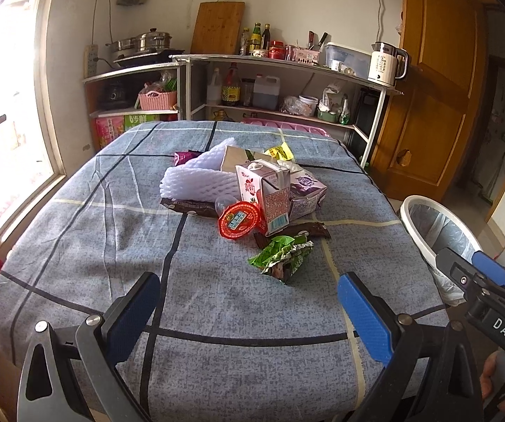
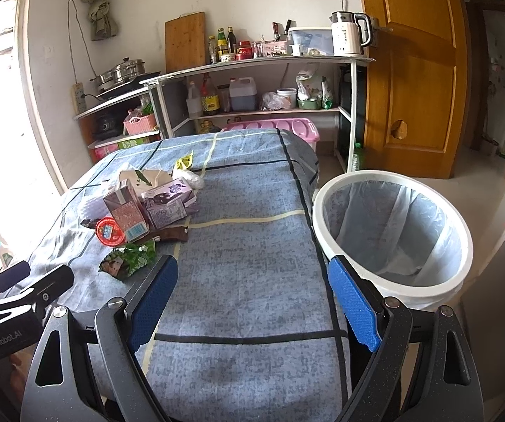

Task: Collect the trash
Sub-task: 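Grasp the green snack wrappers with the left tool while the right tool grasps the pink juice carton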

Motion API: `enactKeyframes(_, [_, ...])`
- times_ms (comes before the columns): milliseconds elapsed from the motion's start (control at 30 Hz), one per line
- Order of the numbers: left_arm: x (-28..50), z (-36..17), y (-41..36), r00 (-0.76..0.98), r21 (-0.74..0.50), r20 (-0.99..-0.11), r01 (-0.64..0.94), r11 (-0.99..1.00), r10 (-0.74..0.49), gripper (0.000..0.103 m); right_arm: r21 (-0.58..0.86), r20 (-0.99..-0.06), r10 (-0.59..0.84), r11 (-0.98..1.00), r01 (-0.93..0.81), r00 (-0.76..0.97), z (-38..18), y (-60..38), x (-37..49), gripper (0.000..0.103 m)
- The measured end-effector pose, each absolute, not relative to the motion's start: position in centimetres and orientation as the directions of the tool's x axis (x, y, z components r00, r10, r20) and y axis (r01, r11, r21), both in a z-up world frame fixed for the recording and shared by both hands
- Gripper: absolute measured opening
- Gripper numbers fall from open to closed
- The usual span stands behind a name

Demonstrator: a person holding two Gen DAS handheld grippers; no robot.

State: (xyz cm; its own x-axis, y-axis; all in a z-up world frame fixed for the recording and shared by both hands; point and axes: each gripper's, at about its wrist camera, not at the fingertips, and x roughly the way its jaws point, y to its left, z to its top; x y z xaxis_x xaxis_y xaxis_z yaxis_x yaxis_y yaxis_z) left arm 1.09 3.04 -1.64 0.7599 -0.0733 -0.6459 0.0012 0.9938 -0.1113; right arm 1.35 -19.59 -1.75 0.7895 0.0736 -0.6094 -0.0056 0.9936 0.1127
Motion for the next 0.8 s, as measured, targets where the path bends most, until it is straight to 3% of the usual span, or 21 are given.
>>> enactKeyframes(133, [2.6,-3.3,3.8,0.723,-0.075,-0.689,0.002,0.997,-0.053,0.102,0.122,-0.613,0.108,0.992,-0.04,0.782,-2.8,-19.4,3.0,0.088])
enactKeyframes(400, [5.5,-4.9,2.6,0.702,-0.078,-0.701,0.106,0.991,-0.13,0.101,0.091,-0.615,0.136,0.991,-0.101,0.777,-4.4,-18.8,6.3,0.088])
enactKeyframes(600, [8.6,-6.8,1.7,0.632,-0.141,-0.748,0.146,0.979,-0.202,0.085,0.117,-0.643,0.171,0.985,-0.125,0.746,-4.9,-18.8,9.0,0.088])
enactKeyframes(700, [9.2,-6.8,1.4,0.64,-0.141,-0.739,0.158,0.977,-0.21,0.083,0.119,-0.642,0.18,0.984,-0.135,0.746,-4.9,-18.6,9.7,0.088])
enactKeyframes(800, [10.0,-6.9,1.2,0.627,-0.159,-0.744,0.17,0.973,-0.231,0.068,0.14,-0.644,0.199,0.98,-0.142,0.738,-4.8,-18.3,10.5,0.088])
